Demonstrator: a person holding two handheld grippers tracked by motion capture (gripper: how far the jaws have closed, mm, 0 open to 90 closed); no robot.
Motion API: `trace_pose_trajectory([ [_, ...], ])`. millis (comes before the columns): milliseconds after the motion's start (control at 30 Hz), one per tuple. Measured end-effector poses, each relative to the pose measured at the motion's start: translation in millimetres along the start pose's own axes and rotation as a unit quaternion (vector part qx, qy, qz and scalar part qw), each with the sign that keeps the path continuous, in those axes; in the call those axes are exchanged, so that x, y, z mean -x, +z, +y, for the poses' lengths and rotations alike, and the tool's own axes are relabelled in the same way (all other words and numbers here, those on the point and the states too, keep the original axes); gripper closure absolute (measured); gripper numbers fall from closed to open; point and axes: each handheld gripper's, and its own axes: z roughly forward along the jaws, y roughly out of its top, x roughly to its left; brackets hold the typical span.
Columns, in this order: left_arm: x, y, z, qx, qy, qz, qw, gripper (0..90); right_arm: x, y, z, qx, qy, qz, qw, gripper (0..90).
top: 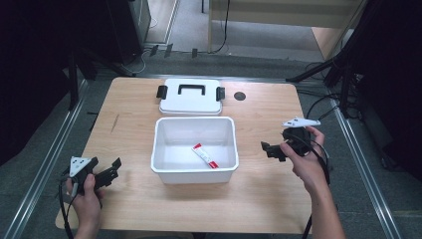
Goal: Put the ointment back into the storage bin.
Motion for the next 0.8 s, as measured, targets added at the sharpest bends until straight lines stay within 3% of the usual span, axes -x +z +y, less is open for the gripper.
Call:
trace_pose_trajectory([
  [500,0.7,-0.1,-0.2,0.000,0.001,0.002,1.0000,14.4,37.4,-2.8,-101.6,0.030,0.063,-0.037,0.9969,0.0],
  [800,0.7,-0.3,-0.4,0.001,0.003,0.002,1.0000,14.4,53.9,-20.4,-147.0,0.060,0.105,-0.056,0.9911,0.0],
])
